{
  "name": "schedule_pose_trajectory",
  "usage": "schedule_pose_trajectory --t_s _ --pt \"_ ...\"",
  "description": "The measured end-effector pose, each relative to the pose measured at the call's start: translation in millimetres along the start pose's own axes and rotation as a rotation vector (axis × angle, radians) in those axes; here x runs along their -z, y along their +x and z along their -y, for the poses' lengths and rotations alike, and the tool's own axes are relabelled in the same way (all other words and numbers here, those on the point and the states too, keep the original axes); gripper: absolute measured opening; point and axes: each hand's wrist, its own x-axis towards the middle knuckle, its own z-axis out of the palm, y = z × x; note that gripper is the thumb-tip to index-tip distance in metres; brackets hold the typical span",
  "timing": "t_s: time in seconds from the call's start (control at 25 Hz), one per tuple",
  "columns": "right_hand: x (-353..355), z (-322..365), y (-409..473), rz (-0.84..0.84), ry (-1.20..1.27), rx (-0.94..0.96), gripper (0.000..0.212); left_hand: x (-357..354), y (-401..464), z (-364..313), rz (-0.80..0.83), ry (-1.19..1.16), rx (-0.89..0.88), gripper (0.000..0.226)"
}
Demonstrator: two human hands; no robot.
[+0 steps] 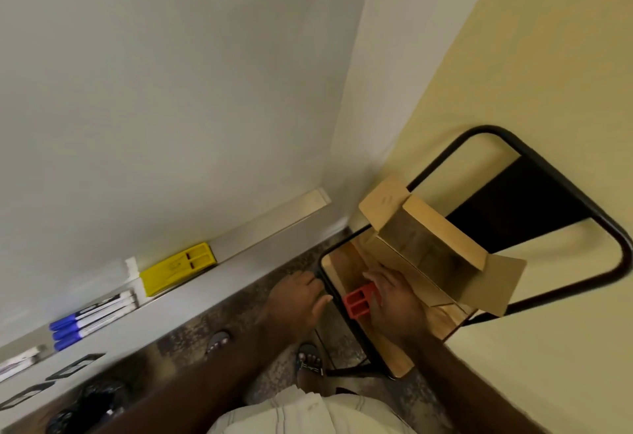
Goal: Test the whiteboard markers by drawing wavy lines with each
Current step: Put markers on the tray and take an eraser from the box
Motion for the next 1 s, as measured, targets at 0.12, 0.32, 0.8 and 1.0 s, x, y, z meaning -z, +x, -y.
schedule_pose_trajectory --t_s 0.12,0.32,0.8,1.0 --pt "-2 -28 -12 0.053 -0.027 -0.070 0.051 -21 17 -21 0.085 0.056 -0.082 0.038" --pt "-13 -56 -20 0.092 -0.098 -0.122 0.037 -39 37 -49 0.237 0.164 -0.123 0.038" --pt "-23 -32 0 0.055 -0.034 -0.014 0.059 -46 22 -35 0.147 0.183 -0.154 0.027" --pt "-23 20 46 -0.020 0.053 0.133 0.043 -11 5 7 -0.051 0.097 0.015 0.034"
